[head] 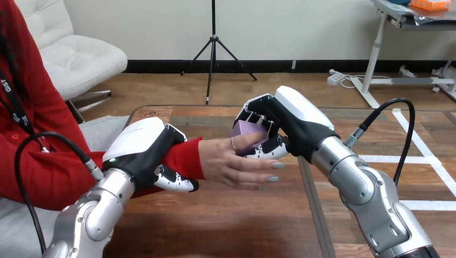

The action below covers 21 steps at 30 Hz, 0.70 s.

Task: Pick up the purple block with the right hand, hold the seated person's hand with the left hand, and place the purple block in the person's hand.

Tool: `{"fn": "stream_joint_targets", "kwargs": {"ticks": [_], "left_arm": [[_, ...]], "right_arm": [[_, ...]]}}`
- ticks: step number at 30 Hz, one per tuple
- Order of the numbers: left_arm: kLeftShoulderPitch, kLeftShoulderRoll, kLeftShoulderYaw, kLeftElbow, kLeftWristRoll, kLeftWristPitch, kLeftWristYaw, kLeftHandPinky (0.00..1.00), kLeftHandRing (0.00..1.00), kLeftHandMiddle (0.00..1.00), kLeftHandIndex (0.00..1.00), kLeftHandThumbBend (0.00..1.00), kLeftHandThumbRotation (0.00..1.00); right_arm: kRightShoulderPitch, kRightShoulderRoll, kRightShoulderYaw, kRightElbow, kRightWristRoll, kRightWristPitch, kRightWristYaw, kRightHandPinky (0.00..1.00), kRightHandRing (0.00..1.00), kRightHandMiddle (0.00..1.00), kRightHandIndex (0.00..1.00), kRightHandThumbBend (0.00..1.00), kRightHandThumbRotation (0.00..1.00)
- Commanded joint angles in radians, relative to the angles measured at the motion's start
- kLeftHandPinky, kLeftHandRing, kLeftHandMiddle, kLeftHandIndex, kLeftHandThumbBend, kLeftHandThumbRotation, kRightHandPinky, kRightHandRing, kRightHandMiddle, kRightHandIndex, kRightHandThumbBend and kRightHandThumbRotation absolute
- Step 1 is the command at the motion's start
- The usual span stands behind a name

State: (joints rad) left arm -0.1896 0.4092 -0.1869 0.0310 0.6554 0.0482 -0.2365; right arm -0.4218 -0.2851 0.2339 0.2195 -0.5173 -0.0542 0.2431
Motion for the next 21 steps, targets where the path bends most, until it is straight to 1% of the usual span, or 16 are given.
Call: {"fn": "stream_joint_targets", "kwargs": {"ticks": [1, 6, 8, 12, 15, 16, 17, 21], "left_arm": [[-0.201, -0.072, 0.028, -0.138, -0.072, -0.069, 0.072, 0.2, 0.27, 0.34, 0.34, 0.65, 0.0], [-0.198, -0.068, 0.026, -0.144, -0.068, -0.066, 0.066, 0.2, 0.27, 0.34, 0.35, 0.66, 0.0], [-0.197, -0.064, 0.024, -0.148, -0.065, -0.063, 0.061, 0.22, 0.29, 0.36, 0.37, 0.67, 0.0], [-0.195, -0.042, 0.017, -0.155, -0.046, -0.073, 0.052, 0.26, 0.34, 0.41, 0.42, 0.7, 0.0], [-0.192, -0.033, 0.014, -0.166, -0.037, -0.07, 0.043, 0.32, 0.4, 0.47, 0.48, 0.71, 0.06], [-0.191, -0.03, 0.014, -0.168, -0.036, -0.068, 0.04, 0.34, 0.42, 0.49, 0.51, 0.72, 0.09], [-0.19, -0.029, 0.013, -0.171, -0.036, -0.067, 0.038, 0.37, 0.46, 0.53, 0.54, 0.74, 0.15], [-0.185, -0.025, 0.015, -0.177, -0.035, -0.072, 0.041, 0.43, 0.52, 0.58, 0.6, 0.76, 0.25]], "right_arm": [[-0.111, 0.032, 0.027, -0.112, 0.022, -0.043, 0.011, 0.3, 0.35, 0.43, 0.47, 0.6, 0.0], [-0.105, 0.026, 0.021, -0.109, 0.025, -0.044, 0.011, 0.32, 0.37, 0.44, 0.49, 0.6, 0.0], [-0.103, 0.024, 0.018, -0.107, 0.03, -0.043, 0.014, 0.34, 0.4, 0.46, 0.5, 0.61, 0.0], [-0.098, 0.013, 0.013, -0.107, 0.038, -0.037, 0.028, 0.37, 0.44, 0.49, 0.53, 0.62, 0.0], [-0.095, 0.004, 0.009, -0.103, 0.043, -0.047, 0.034, 0.4, 0.47, 0.52, 0.55, 0.63, 0.0], [-0.094, 0.001, 0.007, -0.102, 0.045, -0.049, 0.036, 0.4, 0.48, 0.53, 0.56, 0.64, 0.01], [-0.093, -0.001, 0.006, -0.102, 0.046, -0.051, 0.038, 0.42, 0.5, 0.55, 0.58, 0.64, 0.04], [-0.088, -0.016, 0.0, -0.101, 0.051, -0.058, 0.049, 0.44, 0.53, 0.58, 0.6, 0.65, 0.11]]}}
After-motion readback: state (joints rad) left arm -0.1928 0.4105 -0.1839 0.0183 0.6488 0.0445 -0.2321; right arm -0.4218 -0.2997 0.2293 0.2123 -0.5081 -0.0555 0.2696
